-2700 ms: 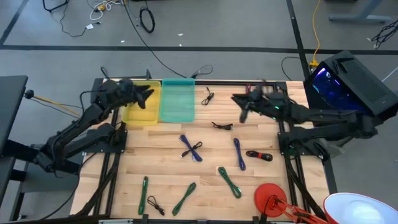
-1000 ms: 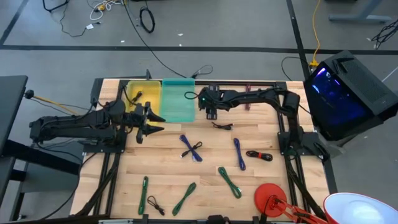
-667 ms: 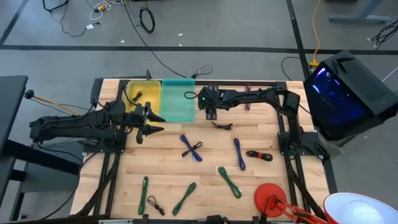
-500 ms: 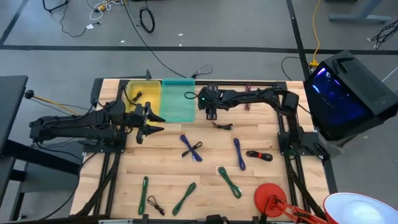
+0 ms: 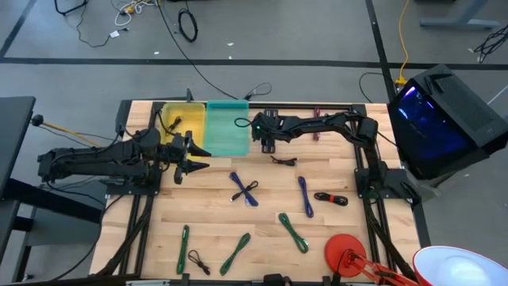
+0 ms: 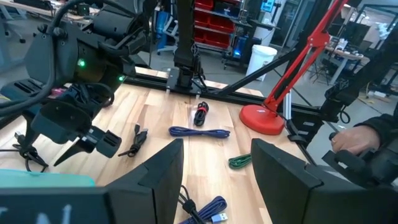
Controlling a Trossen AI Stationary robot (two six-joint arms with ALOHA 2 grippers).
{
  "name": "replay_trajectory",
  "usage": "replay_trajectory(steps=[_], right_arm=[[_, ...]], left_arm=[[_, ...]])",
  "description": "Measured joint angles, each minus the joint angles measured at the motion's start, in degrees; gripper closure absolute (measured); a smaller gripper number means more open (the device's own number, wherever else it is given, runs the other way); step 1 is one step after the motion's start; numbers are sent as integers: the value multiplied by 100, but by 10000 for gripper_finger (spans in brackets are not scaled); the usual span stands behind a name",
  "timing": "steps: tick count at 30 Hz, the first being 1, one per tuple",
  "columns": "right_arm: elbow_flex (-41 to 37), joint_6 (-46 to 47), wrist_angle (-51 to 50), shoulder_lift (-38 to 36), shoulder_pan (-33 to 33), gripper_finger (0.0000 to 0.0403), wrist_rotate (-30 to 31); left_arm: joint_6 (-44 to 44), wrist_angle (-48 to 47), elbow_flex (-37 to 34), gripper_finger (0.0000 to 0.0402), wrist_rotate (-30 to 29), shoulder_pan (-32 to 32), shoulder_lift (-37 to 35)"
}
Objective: Pick & Place USB Port
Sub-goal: Put the black charger cable into the yellow bin
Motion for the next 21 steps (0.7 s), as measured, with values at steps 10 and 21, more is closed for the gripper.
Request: replay_trajectory(steps=[10, 21], right_arm=[[12, 187, -29, 229, 109, 159, 104], [-2, 411, 188, 264, 75, 236, 352]], left_arm=[[0, 0, 0, 209, 2, 0, 0], [-2, -26, 0, 209, 0, 2, 0]])
